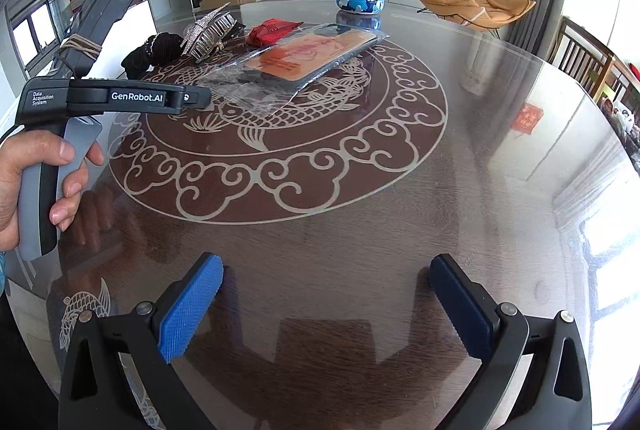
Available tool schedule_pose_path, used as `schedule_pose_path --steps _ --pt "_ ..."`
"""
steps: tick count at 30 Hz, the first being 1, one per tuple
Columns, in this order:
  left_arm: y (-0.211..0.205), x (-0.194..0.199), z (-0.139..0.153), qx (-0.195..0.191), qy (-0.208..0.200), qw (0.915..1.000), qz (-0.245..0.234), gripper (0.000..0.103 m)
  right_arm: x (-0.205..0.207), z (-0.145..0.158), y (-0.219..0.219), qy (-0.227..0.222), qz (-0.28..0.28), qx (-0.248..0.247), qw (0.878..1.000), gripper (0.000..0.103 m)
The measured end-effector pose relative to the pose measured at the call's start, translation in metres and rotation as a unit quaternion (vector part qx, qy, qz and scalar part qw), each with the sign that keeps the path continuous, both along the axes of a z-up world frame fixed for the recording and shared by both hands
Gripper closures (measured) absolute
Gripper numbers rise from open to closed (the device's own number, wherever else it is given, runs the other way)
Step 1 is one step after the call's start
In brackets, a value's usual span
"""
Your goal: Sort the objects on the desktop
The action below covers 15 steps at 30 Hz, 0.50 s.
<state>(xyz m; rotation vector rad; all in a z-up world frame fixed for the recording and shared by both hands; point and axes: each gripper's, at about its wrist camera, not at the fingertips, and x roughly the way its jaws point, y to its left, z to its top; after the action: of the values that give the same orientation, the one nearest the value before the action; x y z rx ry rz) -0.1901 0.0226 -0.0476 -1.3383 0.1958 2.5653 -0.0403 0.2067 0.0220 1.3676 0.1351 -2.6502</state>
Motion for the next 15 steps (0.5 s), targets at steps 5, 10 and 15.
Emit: schedule_pose_path --steps 5,10,15 --pt "0.004 0.007 0.002 0.004 -0.001 0.9993 -0.036 0.0 0.0 0.0 0.0 0.0 0.0 0.0 1.0 0.0" --pt "0.002 0.022 0.002 0.003 0.0 0.9984 -0.056 0.0 0.0 0.0 0.0 0.0 0.0 0.0 1.0 0.0" --pt "-0.008 0.038 0.001 0.004 0.002 0.9987 -0.05 0.0 0.0 0.0 0.0 0.0 0.0 0.0 1.0 0.0"
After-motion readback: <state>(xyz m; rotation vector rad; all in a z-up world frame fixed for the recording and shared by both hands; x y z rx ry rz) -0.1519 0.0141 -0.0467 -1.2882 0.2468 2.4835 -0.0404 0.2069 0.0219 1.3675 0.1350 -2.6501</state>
